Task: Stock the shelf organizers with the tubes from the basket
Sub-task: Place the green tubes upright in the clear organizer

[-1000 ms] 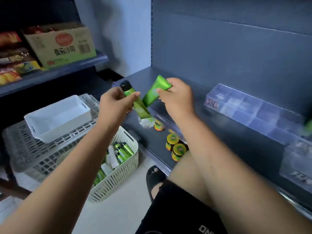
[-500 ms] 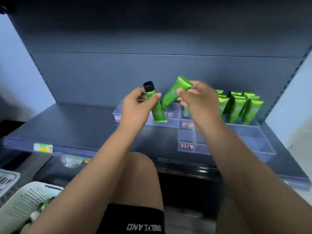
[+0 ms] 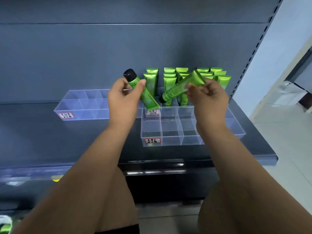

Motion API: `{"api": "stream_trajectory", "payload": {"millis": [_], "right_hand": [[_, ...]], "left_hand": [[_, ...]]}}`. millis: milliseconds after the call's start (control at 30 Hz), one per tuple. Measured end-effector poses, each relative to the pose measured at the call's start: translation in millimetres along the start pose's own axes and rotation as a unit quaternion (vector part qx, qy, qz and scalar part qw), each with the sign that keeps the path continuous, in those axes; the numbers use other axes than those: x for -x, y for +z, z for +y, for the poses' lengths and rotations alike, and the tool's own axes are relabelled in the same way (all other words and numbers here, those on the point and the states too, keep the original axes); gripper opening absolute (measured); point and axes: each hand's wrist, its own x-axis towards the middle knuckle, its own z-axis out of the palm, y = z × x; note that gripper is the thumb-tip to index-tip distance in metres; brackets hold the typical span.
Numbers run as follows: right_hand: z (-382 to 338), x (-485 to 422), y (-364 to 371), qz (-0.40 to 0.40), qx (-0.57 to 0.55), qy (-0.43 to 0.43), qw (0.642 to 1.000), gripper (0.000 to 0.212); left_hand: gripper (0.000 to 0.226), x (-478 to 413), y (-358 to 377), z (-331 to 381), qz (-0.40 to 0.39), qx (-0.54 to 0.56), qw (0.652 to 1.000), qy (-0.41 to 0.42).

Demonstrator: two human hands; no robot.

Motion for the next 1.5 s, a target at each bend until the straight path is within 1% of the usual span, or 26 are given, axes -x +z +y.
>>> {"api": "stream_trajectory", "payload": {"millis": [67,100,167,267,333,400,467,500,567,667,700,733,800,867,933,1000,1100,1167,1267,1300,1400,1500], "right_hand": [[3.8,-8.9,7.1,0.006,-0.013,0.005,1.000,0.012],[4.9,-12.8,10.2,0.009,-0.022,0.009,1.000,0.014],[8.1,-19.1,15.3,0.015,-0.033,0.019,0.999,0.014],[11.7,-25.1,23.2,0.023,-0.042,0.036,0.998,0.013],[11.4,-27.6,27.4,0.031,-0.051,0.042,0.997,0.012],[9.4,-28.8,29.5,0.036,-0.059,0.042,0.997,0.010],[8.8,-29.4,29.6,0.040,-0.063,0.041,0.996,0.011],[8.5,-29.5,29.2,0.042,-0.063,0.040,0.996,0.011],[8.5,-28.7,26.8,0.050,-0.063,0.036,0.996,0.012],[8.4,-27.4,20.1,0.065,-0.078,0.035,0.994,0.012],[8.3,-26.9,17.9,0.067,-0.081,0.034,0.994,0.013],[8.1,-26.3,16.1,0.065,-0.084,0.033,0.994,0.013],[7.9,-24.6,14.3,0.061,-0.083,0.033,0.994,0.013],[8.2,-21.4,15.4,0.049,-0.064,0.031,0.996,0.014],[7.8,-17.1,18.2,0.030,-0.046,0.023,0.998,0.014],[6.9,-13.3,21.2,0.010,-0.034,0.015,0.999,0.013],[4.7,-9.2,25.7,-0.026,-0.017,-0.008,0.999,0.011],[3.9,-7.2,27.9,-0.042,-0.006,-0.022,0.999,0.012],[6.5,-9.6,29.2,-0.046,0.024,-0.036,0.998,0.014],[7.8,-11.6,30.0,-0.046,0.038,-0.040,0.997,0.015],[10.9,-17.6,33.7,-0.053,0.079,-0.063,0.993,0.014],[10.3,-25.5,38.5,-0.077,0.141,-0.117,0.980,0.008]], "left_hand": [[0.038,-6.0,0.4,-3.3,0.002,0.001,1.000,-0.005],[0.036,-8.0,0.3,-4.4,0.003,0.002,1.000,-0.005],[0.026,-9.8,-1.0,-3.0,0.005,0.011,1.000,0.000],[0.025,-12.8,-7.4,-2.8,0.026,0.016,0.999,-0.013],[0.029,-15.5,-13.0,-5.1,0.068,0.013,0.996,-0.055],[0.034,-18.0,-17.9,-7.1,0.098,0.064,0.984,-0.132],[0.040,-18.5,-21.2,-8.2,0.102,0.144,0.964,-0.199],[0.042,-17.9,-22.2,-9.1,0.099,0.167,0.955,-0.222],[0.047,-16.7,-23.6,-12.6,0.087,0.185,0.945,-0.254],[0.045,-12.6,-22.8,-14.7,0.076,0.219,0.931,-0.281],[0.043,-10.7,-22.4,-13.9,0.073,0.231,0.925,-0.294],[0.035,-8.8,-22.2,-12.9,0.066,0.241,0.918,-0.307],[0.011,-4.9,-22.6,-9.4,0.043,0.264,0.905,-0.330],[0.006,-1.6,-21.9,-6.1,0.007,0.297,0.892,-0.340],[0.006,1.7,-20.1,-2.9,-0.032,0.314,0.886,-0.339],[0.011,5.0,-18.0,-1.3,-0.064,0.313,0.887,-0.333],[0.018,5.5,-17.5,-3.9,-0.109,0.285,0.903,-0.302],[0.023,3.4,-17.4,-6.9,-0.132,0.242,0.921,-0.275],[0.024,-3.5,-15.5,-11.4,-0.141,0.120,0.959,-0.217],[0.026,-6.6,-14.7,-12.8,-0.141,0.090,0.966,-0.196],[0.033,-16.3,-13.0,-17.4,-0.146,0.057,0.973,-0.168],[0.036,-26.7,-10.0,-25.5,-0.153,0.049,0.974,-0.157]]}}
